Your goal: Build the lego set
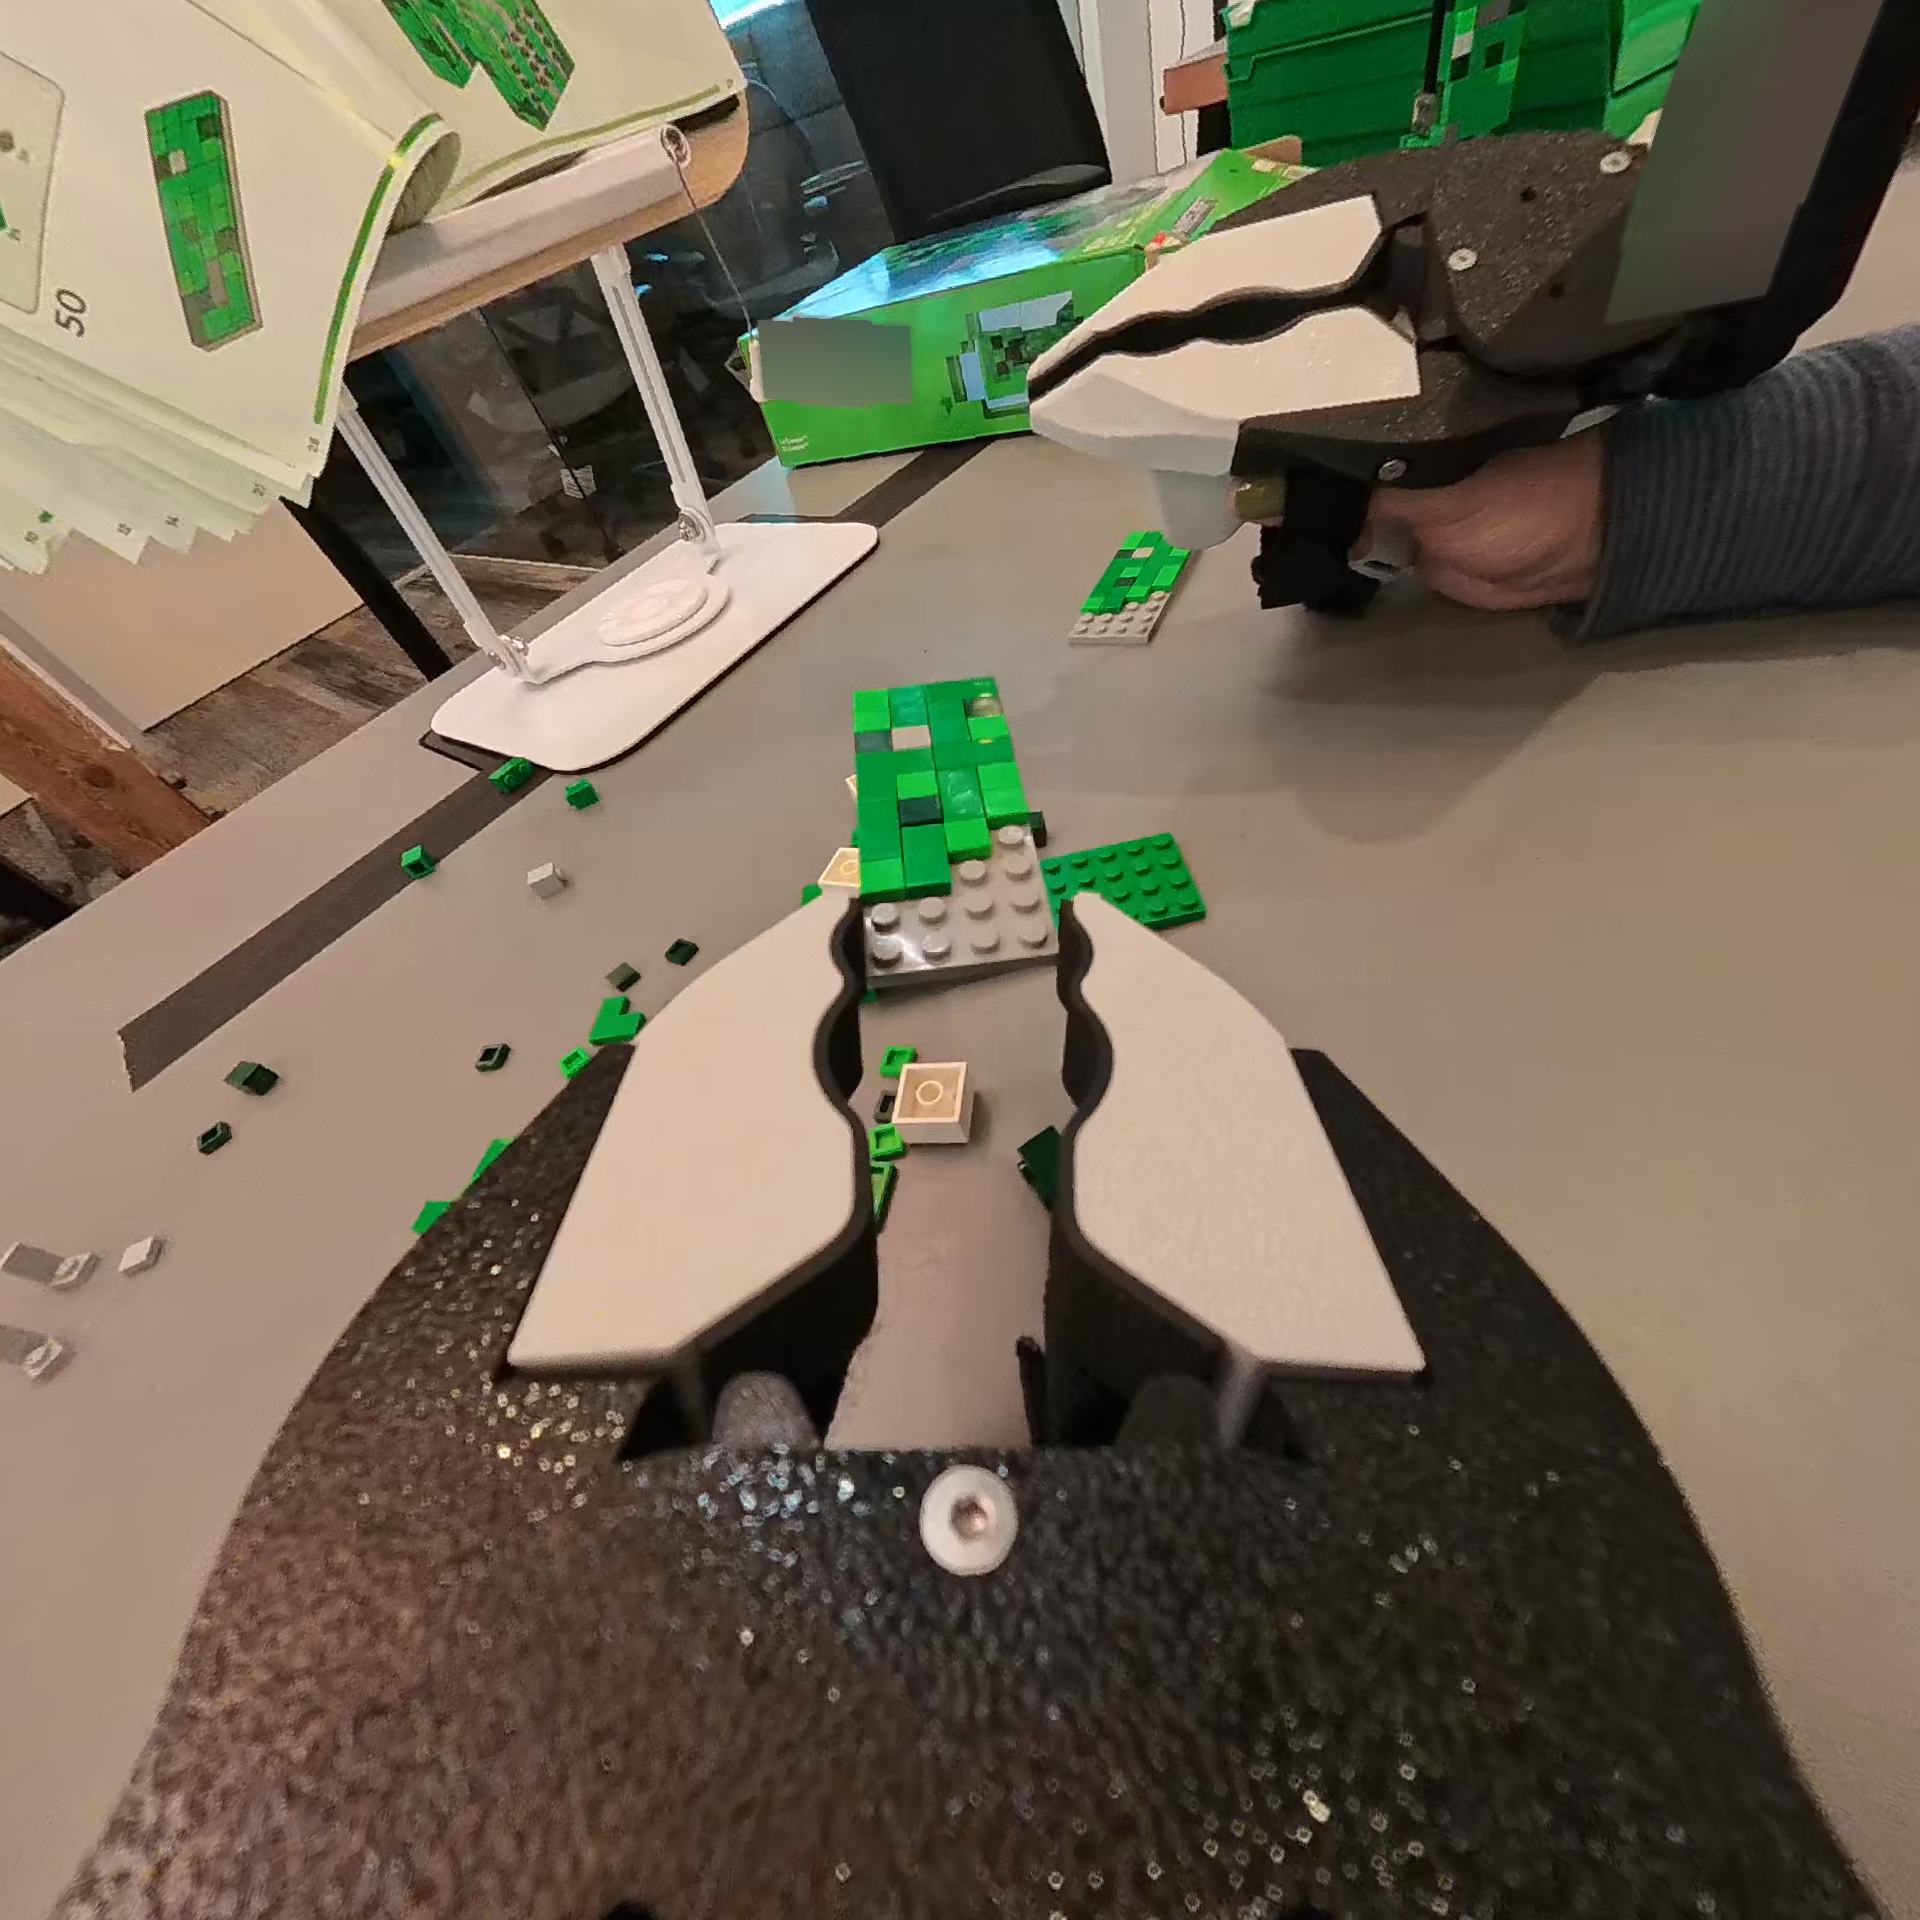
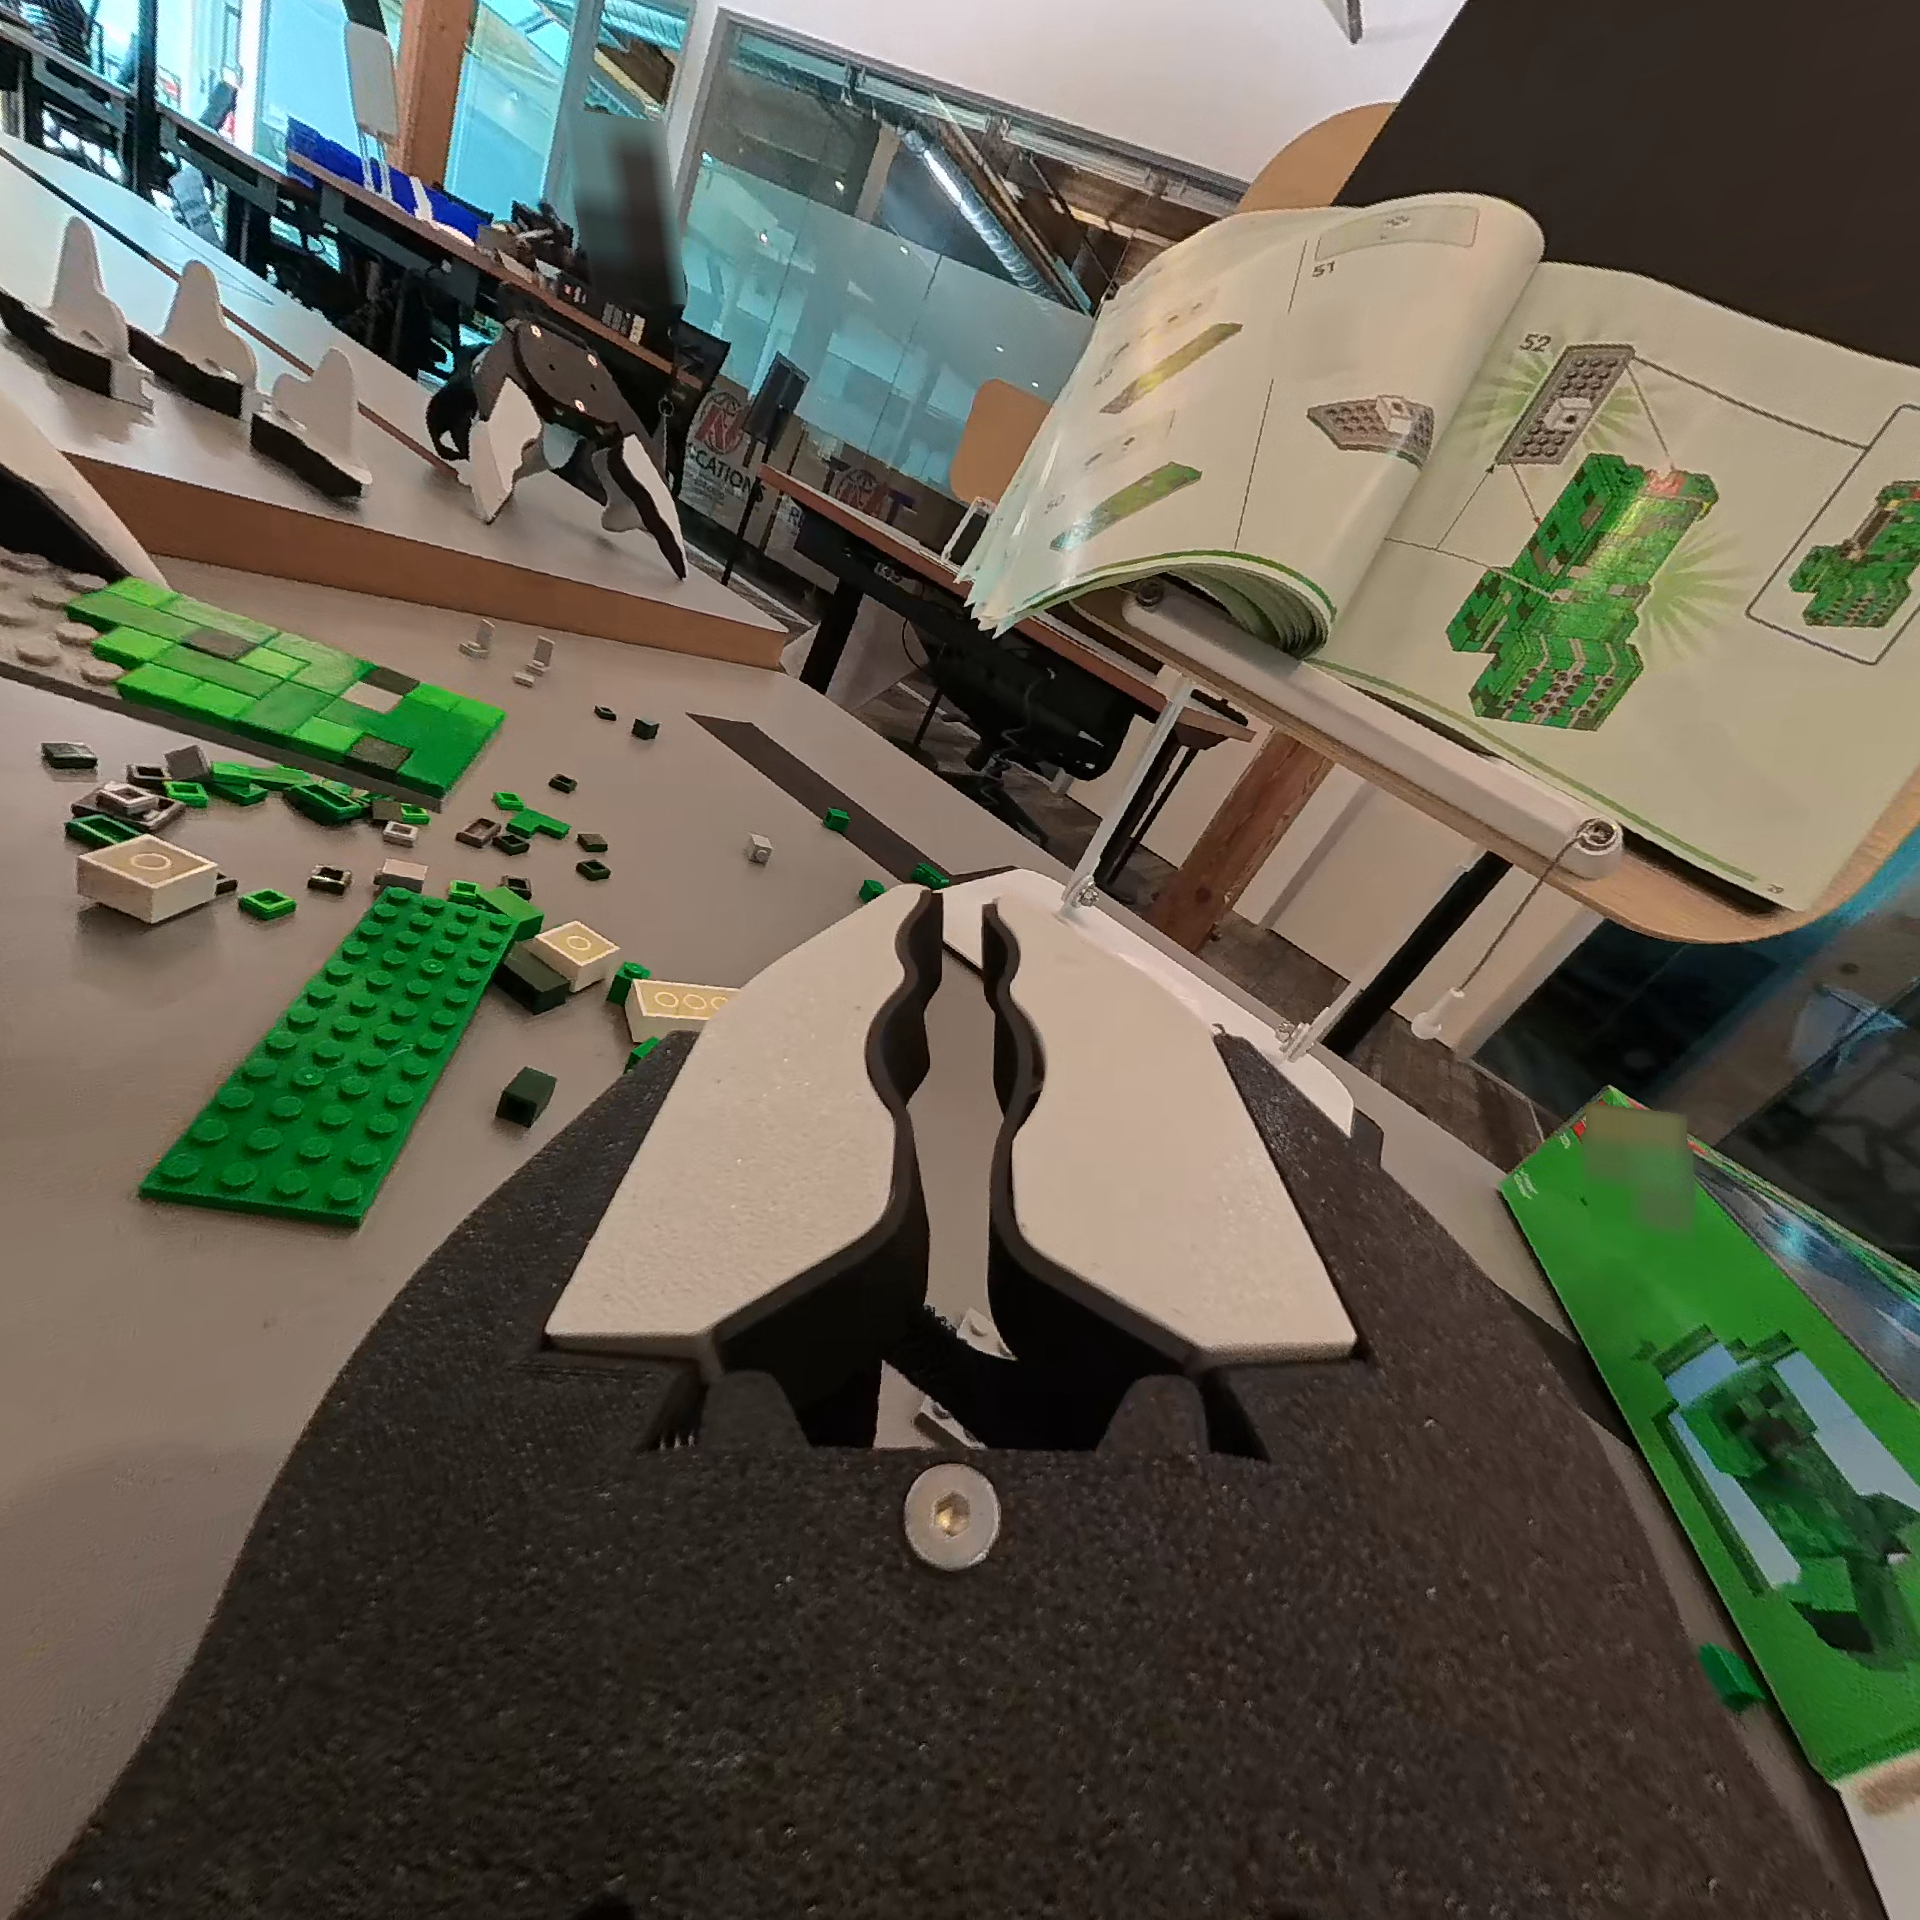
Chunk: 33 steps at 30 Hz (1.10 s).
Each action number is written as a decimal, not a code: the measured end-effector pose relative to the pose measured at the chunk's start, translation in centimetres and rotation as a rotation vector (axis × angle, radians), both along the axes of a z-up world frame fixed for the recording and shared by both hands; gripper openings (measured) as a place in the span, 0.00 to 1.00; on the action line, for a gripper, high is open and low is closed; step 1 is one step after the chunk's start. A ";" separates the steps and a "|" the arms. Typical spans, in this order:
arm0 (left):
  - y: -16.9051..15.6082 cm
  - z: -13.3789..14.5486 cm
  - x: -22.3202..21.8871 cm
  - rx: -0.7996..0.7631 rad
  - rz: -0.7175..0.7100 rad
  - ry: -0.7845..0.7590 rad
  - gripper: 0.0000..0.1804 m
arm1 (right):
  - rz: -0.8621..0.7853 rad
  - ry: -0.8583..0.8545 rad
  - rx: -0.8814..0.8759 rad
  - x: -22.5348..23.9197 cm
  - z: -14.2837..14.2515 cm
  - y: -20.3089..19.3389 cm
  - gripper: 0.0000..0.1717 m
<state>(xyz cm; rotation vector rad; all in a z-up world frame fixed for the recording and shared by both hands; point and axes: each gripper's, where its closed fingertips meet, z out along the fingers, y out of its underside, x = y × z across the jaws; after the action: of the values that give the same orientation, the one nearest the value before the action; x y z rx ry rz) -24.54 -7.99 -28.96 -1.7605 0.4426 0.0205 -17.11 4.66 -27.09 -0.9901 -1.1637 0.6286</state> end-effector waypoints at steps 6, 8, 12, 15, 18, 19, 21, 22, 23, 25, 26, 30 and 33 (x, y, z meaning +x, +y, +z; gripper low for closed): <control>0.2 -0.1 0.3 -0.001 -0.011 0.006 0.19 | 0.010 0.006 0.000 -0.1 0.0 -0.1 0.03; 0.2 -0.2 0.3 -0.002 -0.011 0.016 0.19 | 0.016 0.004 0.007 -0.2 0.0 -0.2 0.03; 0.2 -0.4 0.1 -0.005 0.000 0.031 0.19 | 0.024 -0.004 0.022 -0.2 0.0 -0.4 0.03; 0.2 -0.3 -0.1 -0.002 0.008 0.025 0.19 | 0.030 -0.003 0.019 -0.2 0.0 -0.5 0.03; -0.1 -0.5 -0.6 0.000 0.024 0.023 0.19 | 0.032 0.000 0.013 -0.2 0.1 -0.5 0.03; -0.1 -0.5 -0.7 -0.003 0.030 0.025 0.19 | 0.032 0.000 0.013 -0.2 0.1 -0.5 0.03; 0.0 -0.6 -0.8 -0.007 0.035 0.028 0.19 | 0.034 -0.001 0.014 -0.1 0.1 -0.5 0.03; 0.0 -0.6 -0.8 -0.007 0.034 0.030 0.19 | 0.035 -0.002 0.014 -0.1 0.1 -0.5 0.02; 0.0 -0.6 -0.8 -0.007 0.033 0.031 0.19 | 0.036 -0.002 0.015 -0.2 0.0 -0.5 0.02; 0.0 -0.6 -0.7 -0.005 0.032 0.034 0.19 | 0.037 -0.004 0.016 -0.2 0.0 -0.4 0.02; 0.0 -0.6 -0.7 -0.005 0.032 0.036 0.19 | 0.037 -0.004 0.017 -0.2 0.0 -0.5 0.02; 0.0 -0.7 -0.8 -0.009 0.040 0.045 0.19 | 0.038 -0.005 0.016 -0.2 0.0 -0.5 0.02; 0.0 -0.7 -0.8 -0.009 0.038 0.045 0.19 | 0.042 -0.006 0.020 -0.3 0.0 -0.6 0.00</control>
<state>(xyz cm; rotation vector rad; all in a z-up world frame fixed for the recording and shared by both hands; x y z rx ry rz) -25.31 -7.95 -29.63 -1.7799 0.4422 0.0849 -17.38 4.09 -27.10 -0.9534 -1.1970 0.6464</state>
